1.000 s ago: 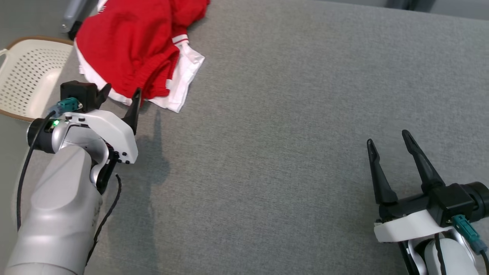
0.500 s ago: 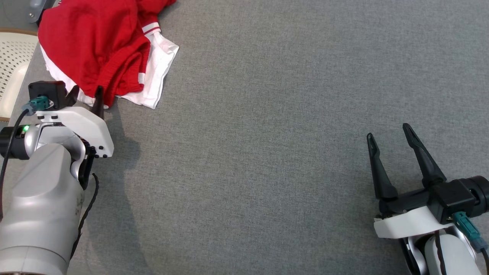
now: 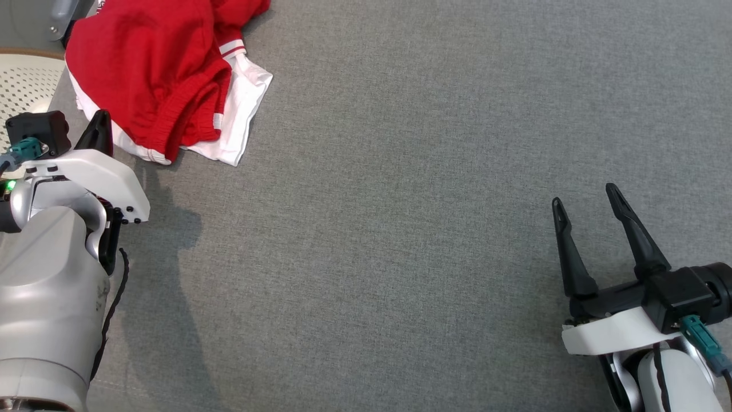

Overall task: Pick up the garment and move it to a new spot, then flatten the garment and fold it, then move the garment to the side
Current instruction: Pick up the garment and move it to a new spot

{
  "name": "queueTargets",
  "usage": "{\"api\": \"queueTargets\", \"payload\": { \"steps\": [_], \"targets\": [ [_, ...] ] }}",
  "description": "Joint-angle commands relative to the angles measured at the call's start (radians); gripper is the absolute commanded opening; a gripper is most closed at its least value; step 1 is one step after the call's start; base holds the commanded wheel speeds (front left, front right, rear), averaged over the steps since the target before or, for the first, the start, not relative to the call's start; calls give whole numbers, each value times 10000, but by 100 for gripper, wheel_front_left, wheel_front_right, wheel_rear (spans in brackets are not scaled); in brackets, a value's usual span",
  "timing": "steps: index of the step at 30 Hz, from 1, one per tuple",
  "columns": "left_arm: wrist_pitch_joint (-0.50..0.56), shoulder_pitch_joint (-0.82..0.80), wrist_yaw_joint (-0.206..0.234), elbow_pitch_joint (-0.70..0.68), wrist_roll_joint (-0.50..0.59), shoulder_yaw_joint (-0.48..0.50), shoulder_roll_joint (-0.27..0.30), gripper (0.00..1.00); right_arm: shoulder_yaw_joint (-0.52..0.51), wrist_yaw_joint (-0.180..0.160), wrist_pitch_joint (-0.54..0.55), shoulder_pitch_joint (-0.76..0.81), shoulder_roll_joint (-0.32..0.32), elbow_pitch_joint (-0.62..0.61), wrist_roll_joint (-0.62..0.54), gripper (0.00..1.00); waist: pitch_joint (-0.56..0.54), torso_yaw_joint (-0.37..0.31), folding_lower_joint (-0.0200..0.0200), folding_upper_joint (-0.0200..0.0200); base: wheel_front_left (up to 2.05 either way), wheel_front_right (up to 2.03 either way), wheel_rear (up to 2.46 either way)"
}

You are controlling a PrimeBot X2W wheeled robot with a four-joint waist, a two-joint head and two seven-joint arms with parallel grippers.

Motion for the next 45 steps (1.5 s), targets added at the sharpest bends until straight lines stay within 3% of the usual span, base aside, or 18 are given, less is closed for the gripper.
{"api": "queueTargets", "payload": {
  "steps": [1, 11, 12, 13, 14, 15, 16, 17, 31, 45],
  "targets": [
    [-79, -210, -22, 46, -32, 5, 35, 0, -28, 1, -53, 22, -67, 36, 52, 100, -31, 8, 0, 0, 0, 0, 0],
    [-162, -58, -206, 37, -147, -94, -156, 0, -87, 1, -53, 55, -66, 63, 132, 100, -163, 69, 0, 0, 0, 0, 0],
    [-169, -19, -226, 20, -166, -96, -170, 4, -102, 1, -53, 45, -66, 56, 133, 100, -169, 63, 0, 0, 0, 0, 0],
    [-174, 2, -229, 4, -173, -101, -181, 34, -124, 1, -53, 28, -66, 35, 121, 100, -169, 53, 0, 0, 0, 0, 0],
    [-177, 19, -233, -13, -165, -108, -196, 44, -142, 1, -53, 12, -66, 15, 100, 100, -167, 43, 0, 0, 0, 0, 0],
    [-171, 23, -234, -23, -167, -113, -215, 64, -156, 1, -53, -5, -66, -1, 81, 100, -157, 27, 0, 0, 0, 0, 0],
    [-173, 15, -230, -47, -176, -116, -232, 95, -167, 1, -53, -20, -66, -19, 62, 100, -147, 10, 0, 0, 0, 0, 0],
    [-175, 9, -235, -67, -180, -120, -240, 100, -177, 1, -53, -27, -66, -36, 44, 100, -137, -13, 0, 0, 0, 0, 0],
    [-167, 125, -196, -410, -180, -47, -295, 100, -326, 1, -53, -156, -65, -154, 53, 100, -12, -225, 0, 0, 0, 0, 0],
    [-27, -176, 198, 603, -322, -52, -156, 100, -255, 1, -53, -309, -65, -204, -86, 100, 319, -660, 0, 0, 0, 0, 0]
  ]
}}
